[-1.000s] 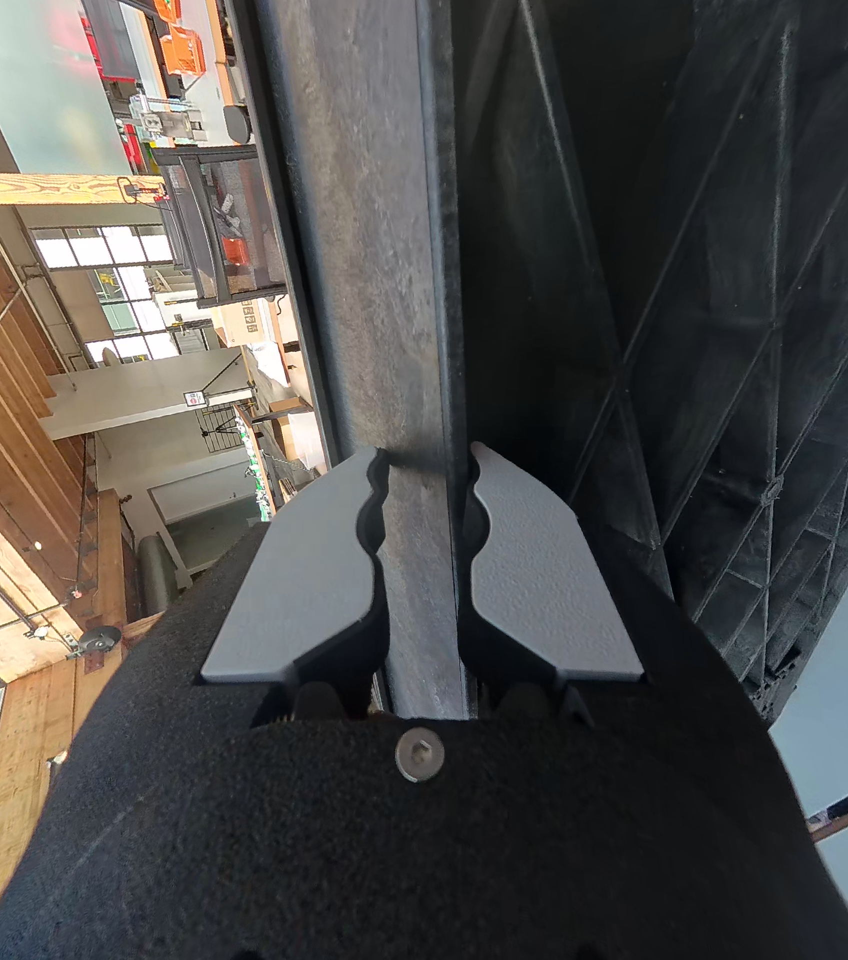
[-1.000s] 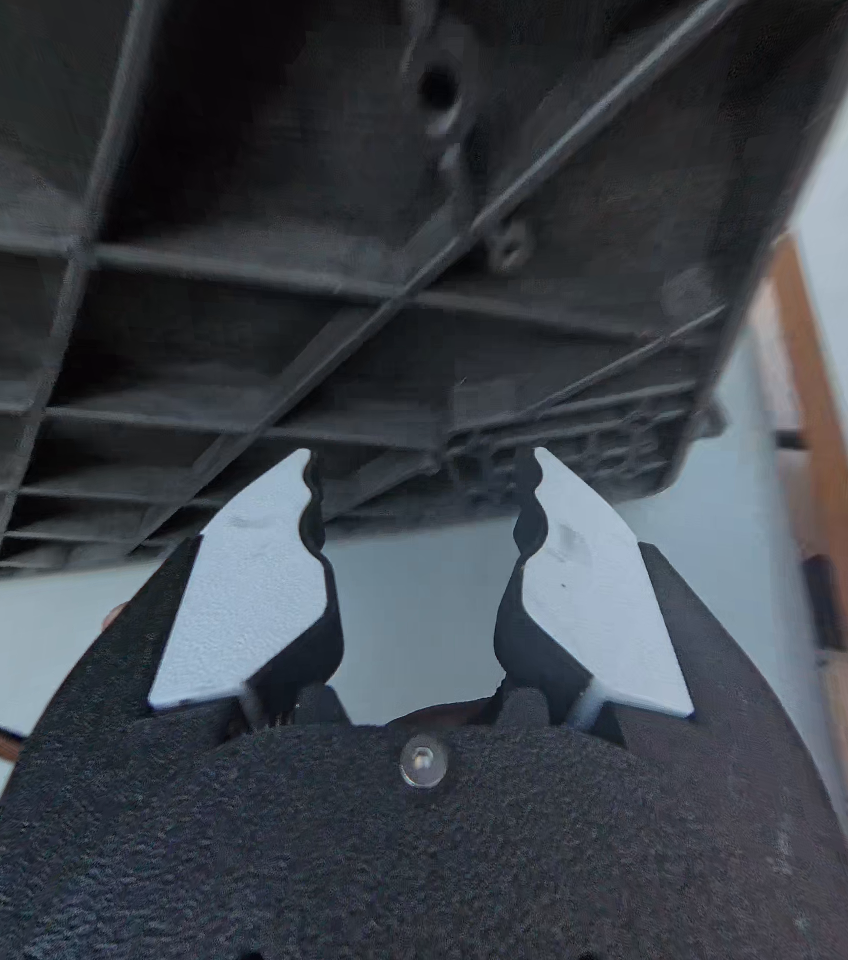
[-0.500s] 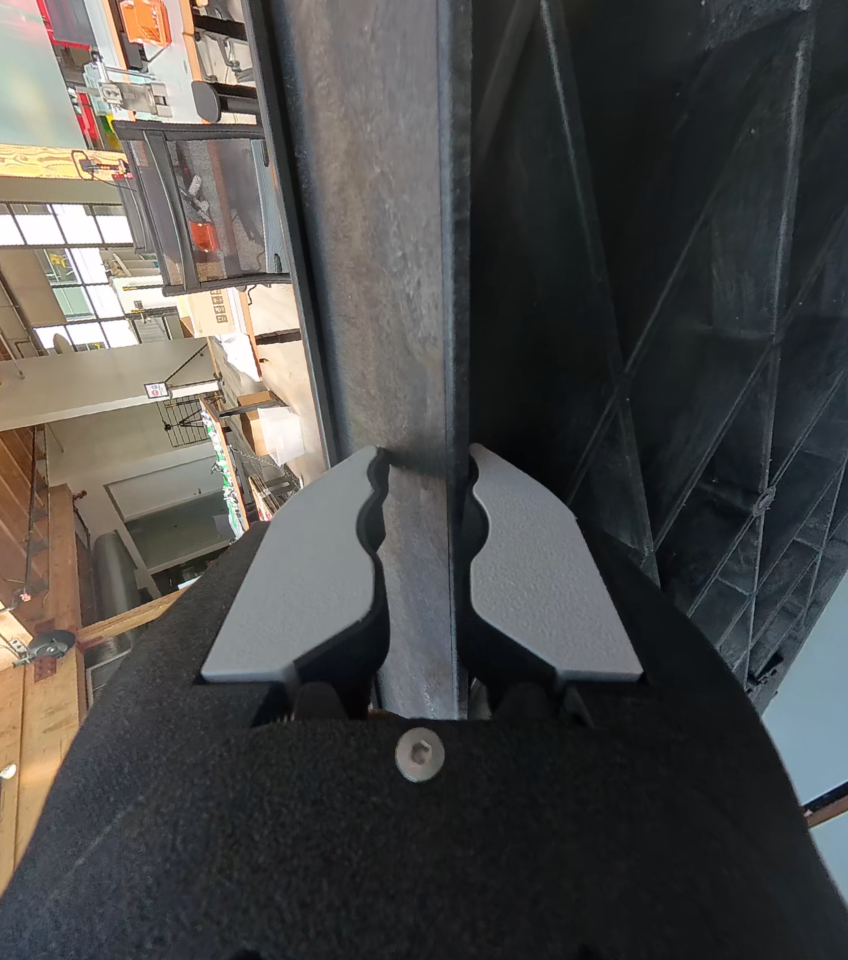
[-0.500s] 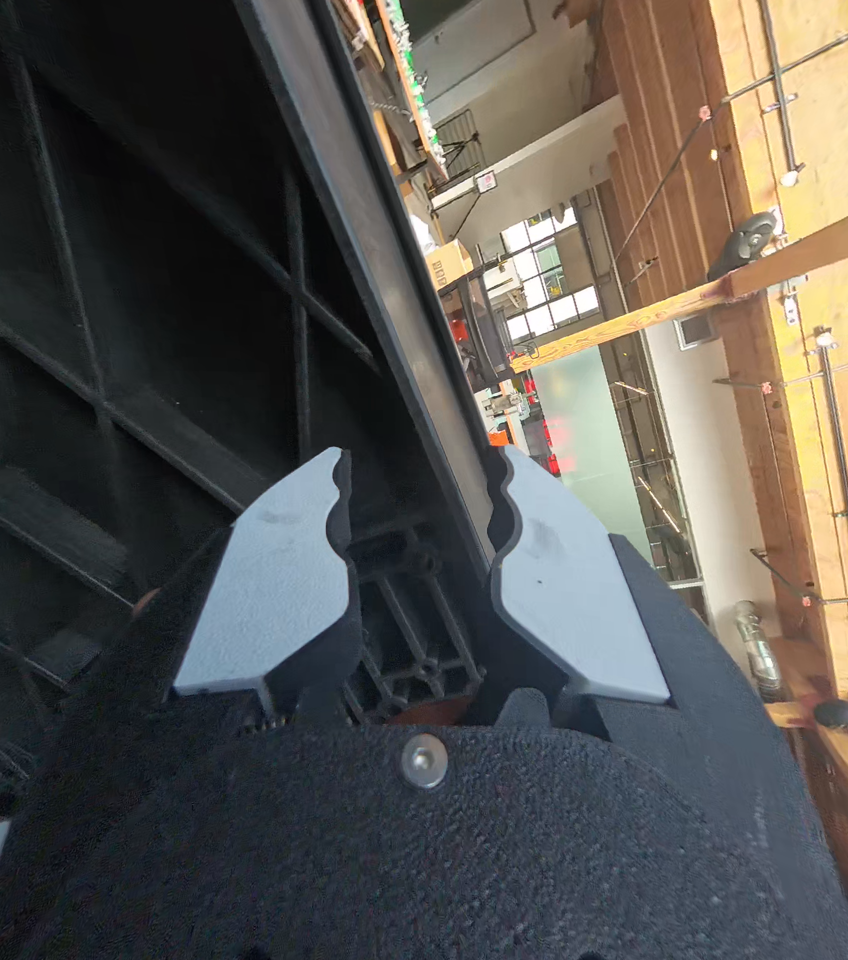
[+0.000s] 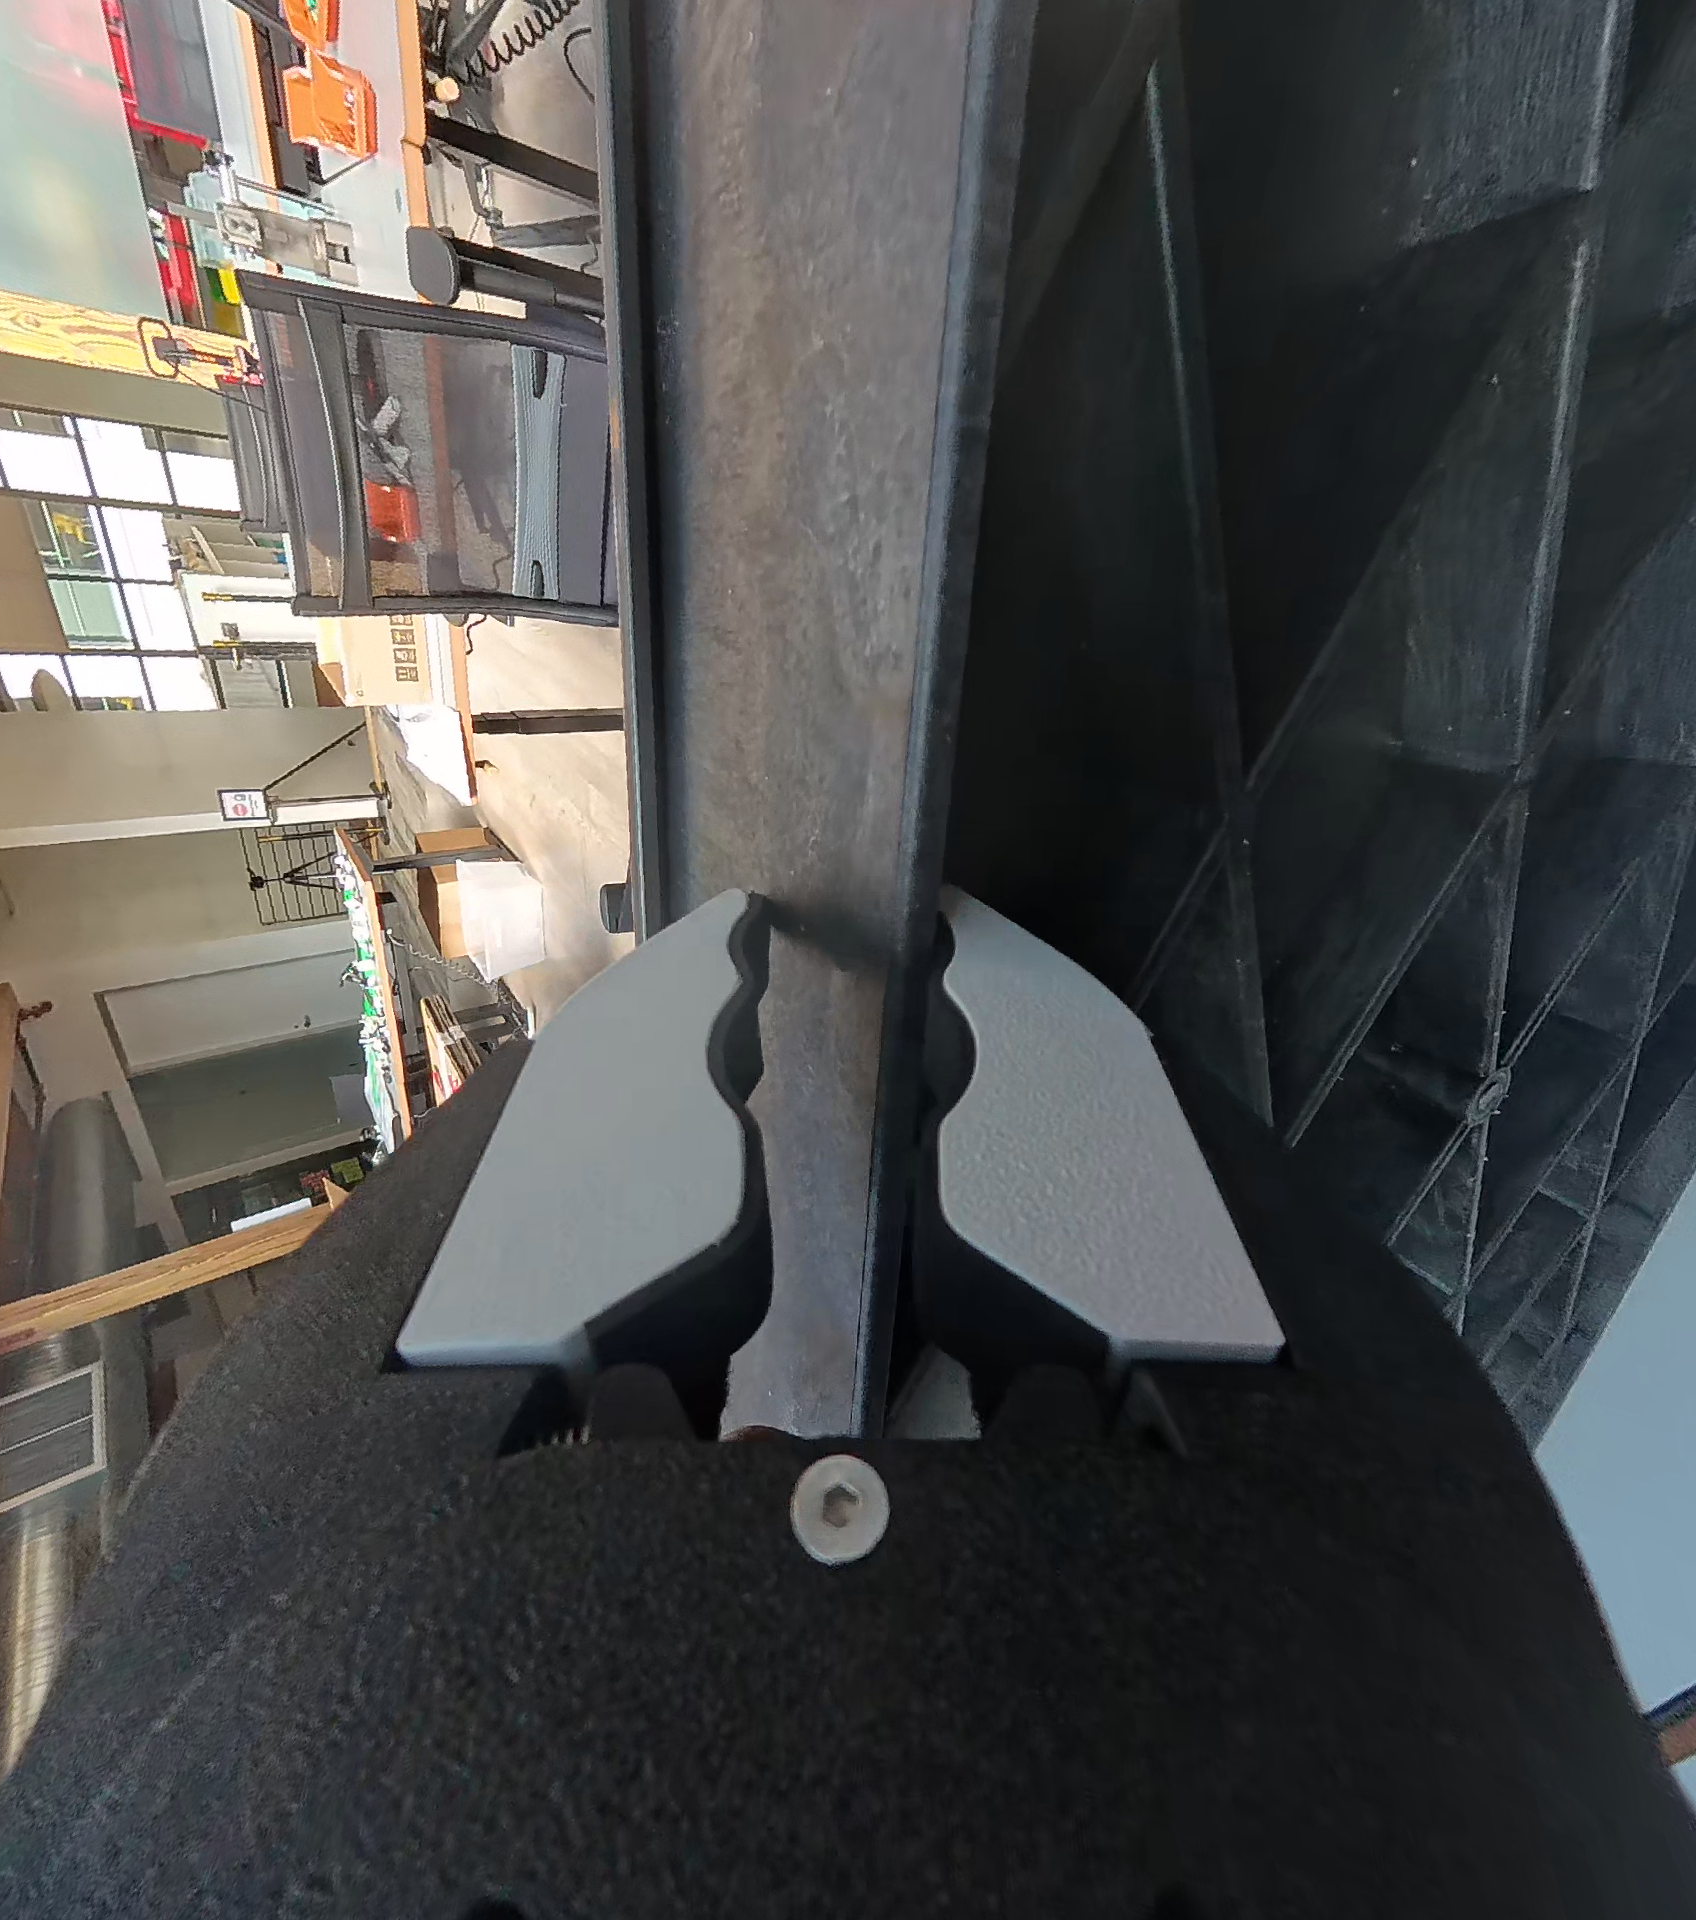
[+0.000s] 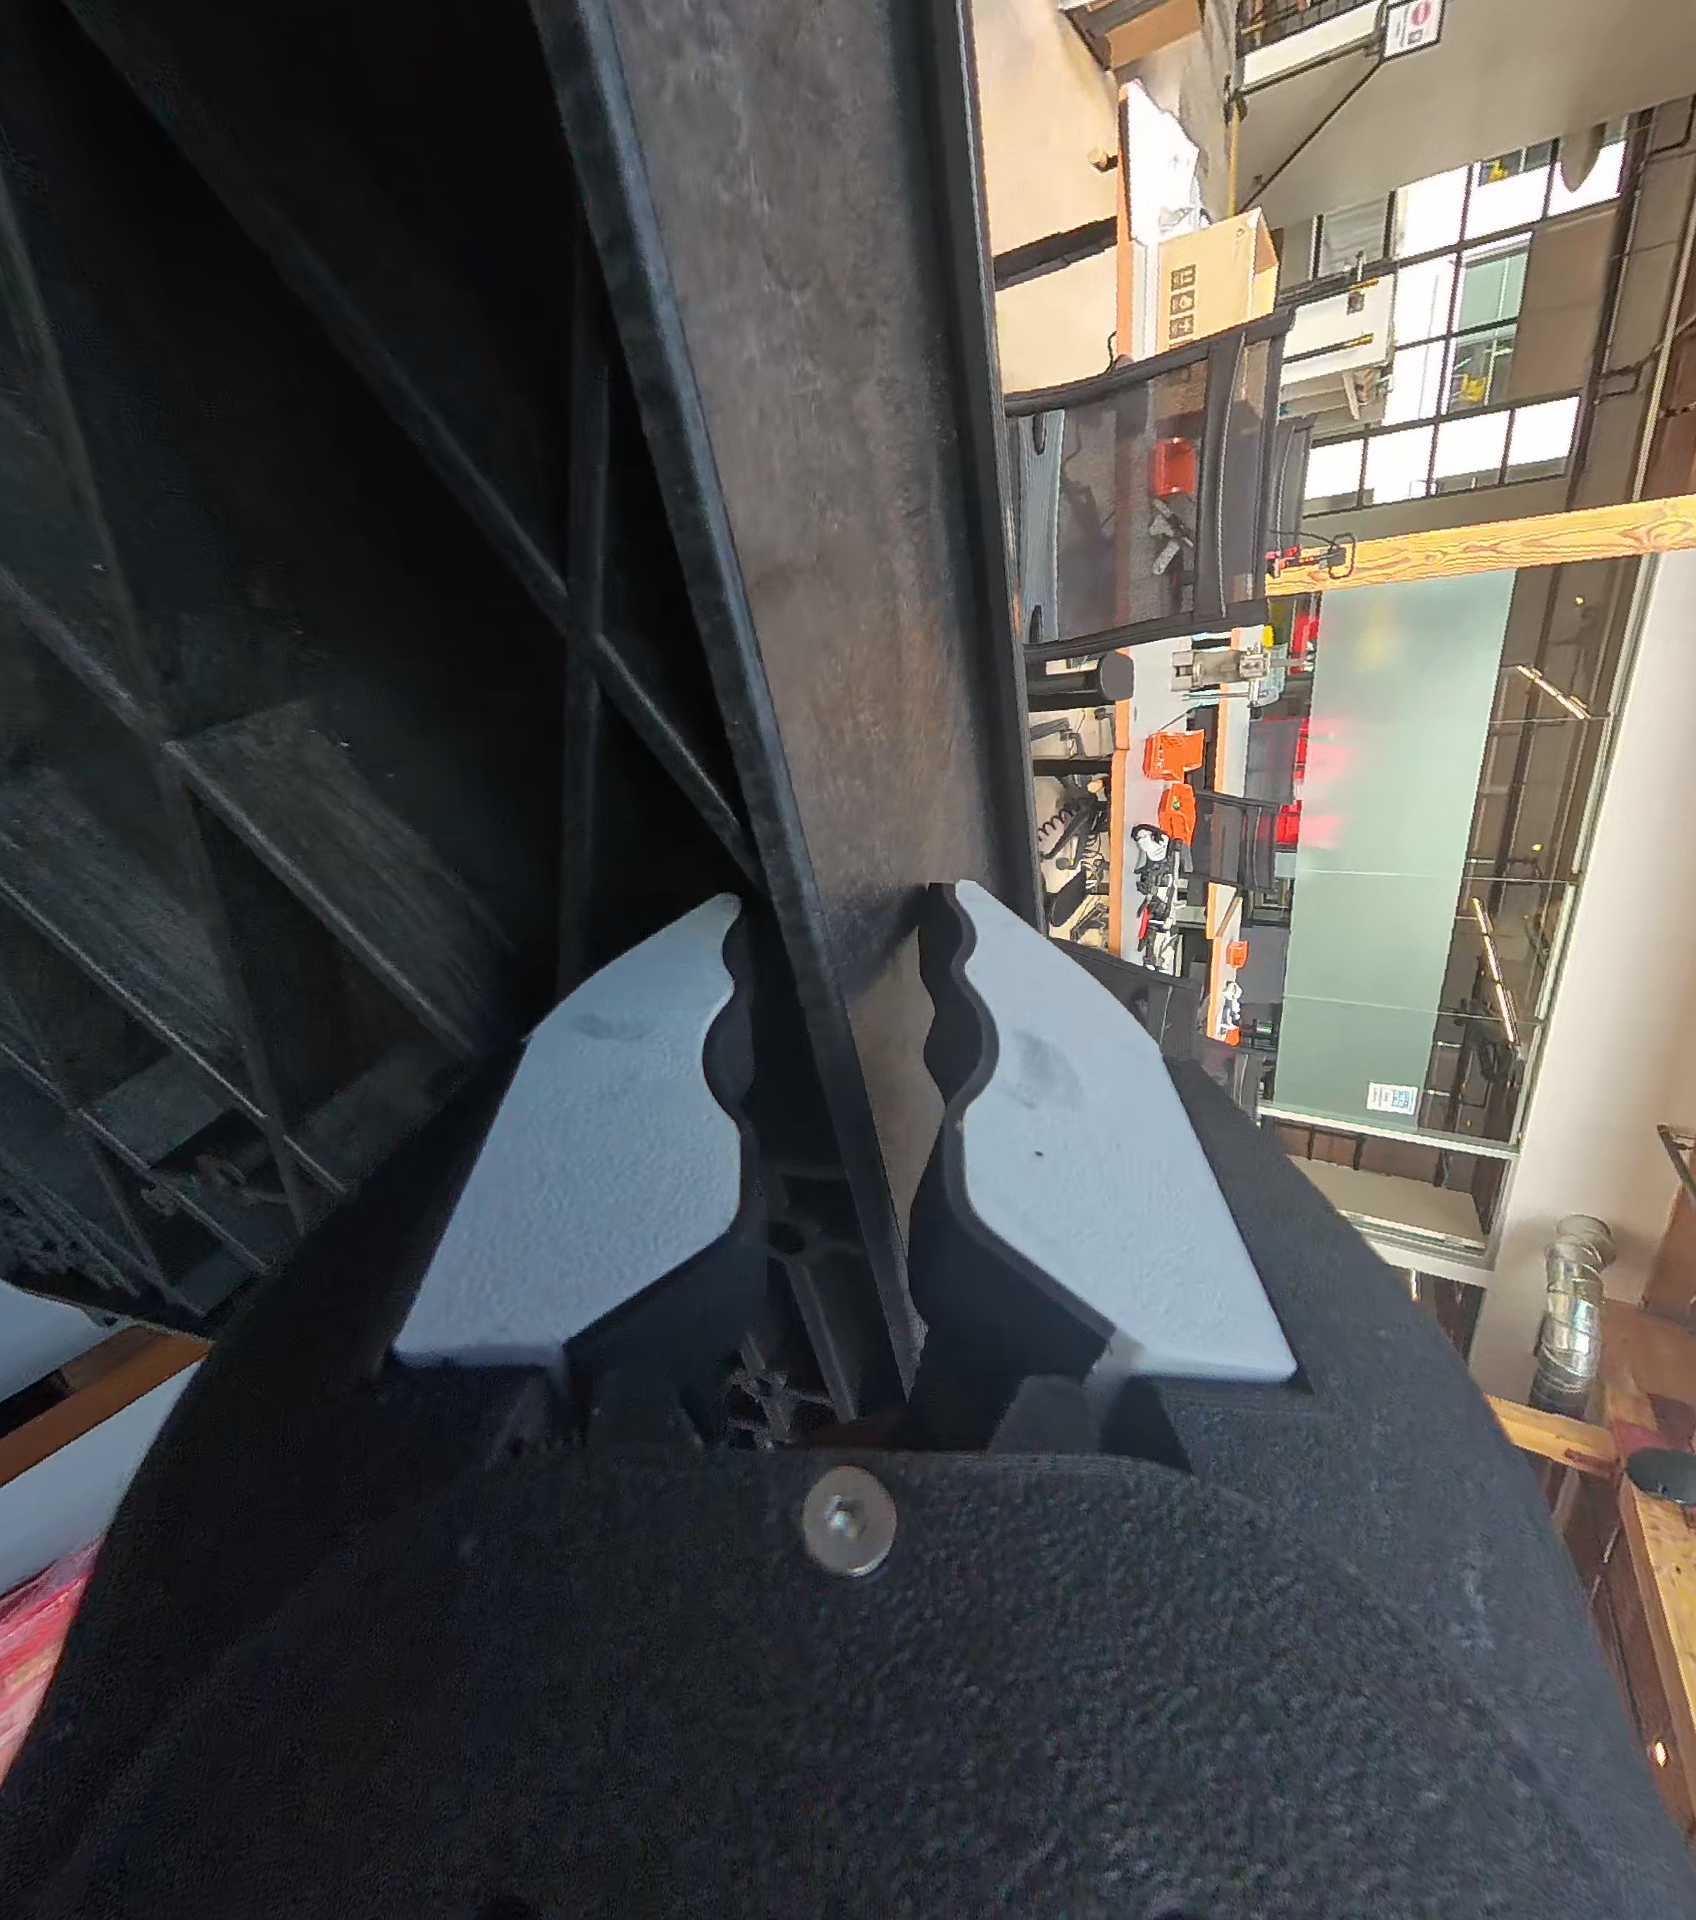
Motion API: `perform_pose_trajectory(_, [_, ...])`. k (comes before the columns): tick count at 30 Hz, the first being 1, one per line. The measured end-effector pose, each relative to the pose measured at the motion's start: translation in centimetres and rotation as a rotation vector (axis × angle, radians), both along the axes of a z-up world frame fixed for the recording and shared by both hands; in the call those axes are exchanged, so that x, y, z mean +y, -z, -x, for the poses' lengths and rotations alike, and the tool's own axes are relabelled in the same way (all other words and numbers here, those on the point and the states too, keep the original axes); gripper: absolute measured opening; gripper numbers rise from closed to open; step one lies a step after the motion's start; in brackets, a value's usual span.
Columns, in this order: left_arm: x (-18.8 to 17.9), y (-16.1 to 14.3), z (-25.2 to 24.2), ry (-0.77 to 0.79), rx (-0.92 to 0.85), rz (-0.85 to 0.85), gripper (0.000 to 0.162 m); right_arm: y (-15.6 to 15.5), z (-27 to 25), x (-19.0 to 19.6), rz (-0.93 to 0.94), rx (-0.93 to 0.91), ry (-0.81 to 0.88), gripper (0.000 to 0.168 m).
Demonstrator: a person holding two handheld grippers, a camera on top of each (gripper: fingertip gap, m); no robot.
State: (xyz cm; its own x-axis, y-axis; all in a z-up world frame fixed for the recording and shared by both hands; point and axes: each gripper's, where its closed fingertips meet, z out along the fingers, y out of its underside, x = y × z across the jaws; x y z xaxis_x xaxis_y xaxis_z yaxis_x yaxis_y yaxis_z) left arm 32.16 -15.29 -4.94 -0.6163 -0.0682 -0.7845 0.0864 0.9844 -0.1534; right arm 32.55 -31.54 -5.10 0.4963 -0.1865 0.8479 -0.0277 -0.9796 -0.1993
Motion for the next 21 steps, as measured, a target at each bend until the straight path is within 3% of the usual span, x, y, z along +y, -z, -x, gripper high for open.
perform_pose_trajectory(3, [0.4,-0.5,0.1,0.004,-0.079,0.018,0.027,-0.1,-0.1,0.0,0.008,0.039,0.017,0.027])
perform_pose_trajectory(5, [1.0,-1.6,0.9,-0.002,-0.162,0.093,0.035,-0.1,-0.3,0.0,0.013,0.053,0.022,0.026])
perform_pose_trajectory(7, [1.9,-3.1,3.0,-0.010,-0.253,0.265,0.041,-0.1,-0.5,0.0,0.016,0.065,0.023,0.026])
perform_pose_trajectory(9, [3.9,-2.7,5.8,-0.044,-0.266,0.444,0.043,-0.1,-0.7,0.0,0.013,0.078,0.023,0.025])
perform_pose_trajectory(11, [6.9,0.0,8.6,-0.129,-0.235,0.595,0.043,-0.2,-0.7,0.0,0.014,0.098,0.025,0.024])
perform_pose_trajectory(17, [15.7,16.4,16.1,-0.632,0.199,0.998,0.048,-0.2,-1.1,0.0,0.048,0.115,0.022,0.024])
perform_pose_trajectory(21, [22.7,20.0,16.1,-0.887,0.251,1.325,0.048,-0.1,-1.7,0.0,0.067,0.130,0.029,0.024])
